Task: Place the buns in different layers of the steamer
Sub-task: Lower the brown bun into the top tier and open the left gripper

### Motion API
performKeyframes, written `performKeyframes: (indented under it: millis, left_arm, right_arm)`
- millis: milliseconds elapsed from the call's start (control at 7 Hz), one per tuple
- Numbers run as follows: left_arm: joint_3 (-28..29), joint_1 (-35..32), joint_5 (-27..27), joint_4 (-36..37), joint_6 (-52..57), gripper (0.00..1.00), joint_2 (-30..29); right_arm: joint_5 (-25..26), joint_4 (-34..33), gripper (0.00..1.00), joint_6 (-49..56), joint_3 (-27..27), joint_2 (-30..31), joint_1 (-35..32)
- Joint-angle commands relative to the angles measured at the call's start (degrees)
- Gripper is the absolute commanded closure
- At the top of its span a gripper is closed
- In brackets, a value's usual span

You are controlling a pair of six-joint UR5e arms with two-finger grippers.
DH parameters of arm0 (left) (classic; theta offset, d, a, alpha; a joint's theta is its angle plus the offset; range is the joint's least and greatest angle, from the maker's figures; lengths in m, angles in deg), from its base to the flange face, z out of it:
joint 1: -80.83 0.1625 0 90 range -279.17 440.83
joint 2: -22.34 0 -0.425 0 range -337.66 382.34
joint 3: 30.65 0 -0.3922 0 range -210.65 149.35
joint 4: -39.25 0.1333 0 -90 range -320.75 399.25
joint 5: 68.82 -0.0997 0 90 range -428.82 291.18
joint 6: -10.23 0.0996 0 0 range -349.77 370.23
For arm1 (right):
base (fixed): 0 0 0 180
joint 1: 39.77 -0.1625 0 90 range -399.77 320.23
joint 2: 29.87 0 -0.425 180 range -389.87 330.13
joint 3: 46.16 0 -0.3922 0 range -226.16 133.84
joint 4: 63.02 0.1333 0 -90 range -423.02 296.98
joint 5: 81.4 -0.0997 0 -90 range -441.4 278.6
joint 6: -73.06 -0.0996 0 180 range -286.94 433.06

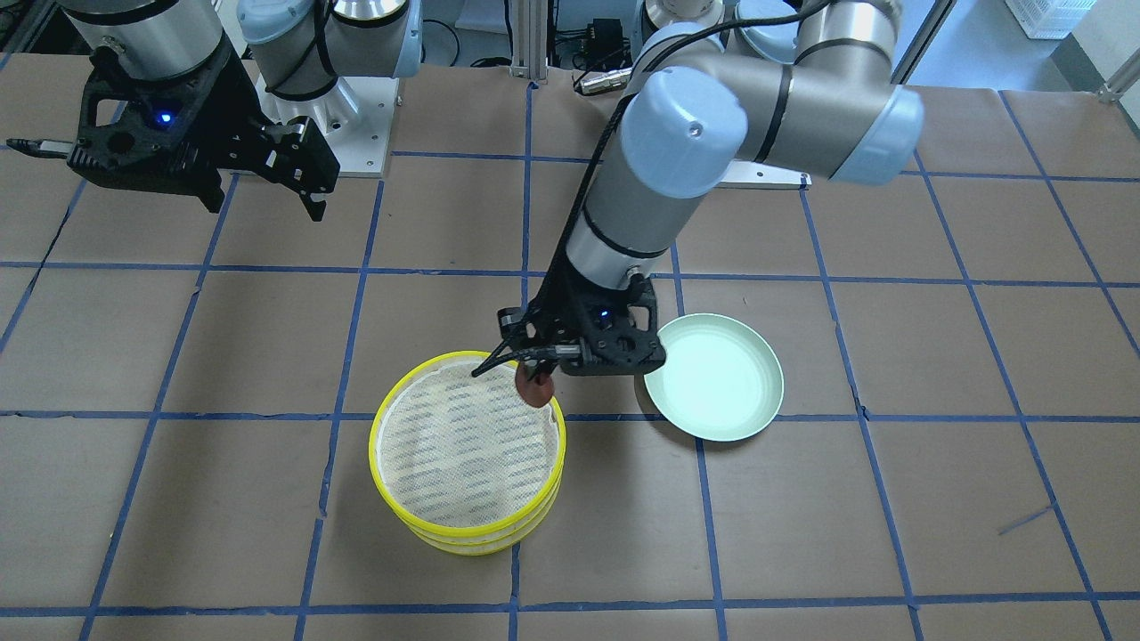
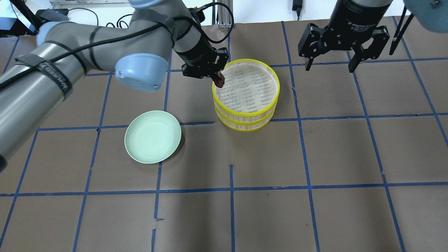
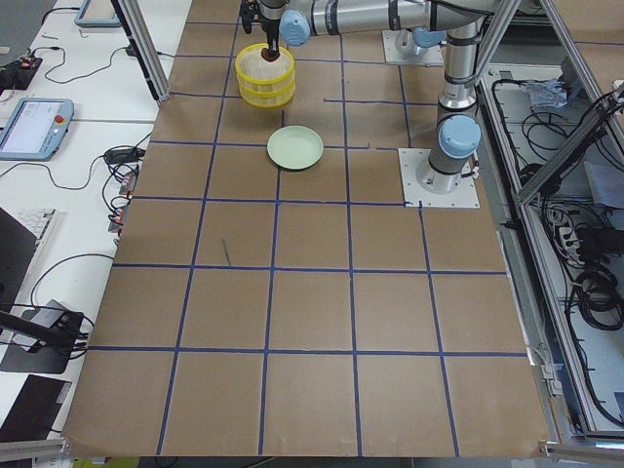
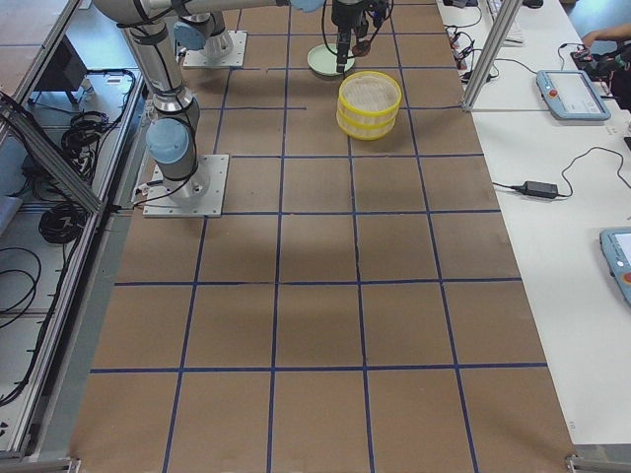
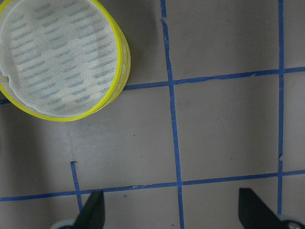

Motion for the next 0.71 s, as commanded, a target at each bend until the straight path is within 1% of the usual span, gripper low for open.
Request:
performKeyframes:
  millis: [0,143,286,571]
  left_arm:
    - [-0.1,-3.2,2.3,8.2,-5.0,0.75,-4.8]
    - [-0.4,-3.2,2.2,8.2,-2.3,0.03,-4.9]
    - [0.2,-3.2,2.1,8.2,-1.5,0.00,-4.5]
    - [0.2,-1.4,2.0,8.2,2.2,0.00,-4.3]
  right_arm:
    - [-0.1,-0.3,0.00,0.2,0.6,0.0,0.6]
    - [-0.1,-0.3,0.00,0.3,0.6,0.0,0.4]
    - [-0.1,-0.4,0.00,0.4,0.6,0.0,0.3]
    - [-0.2,-0.4,0.00,0.6,0.6,0.0,0.3]
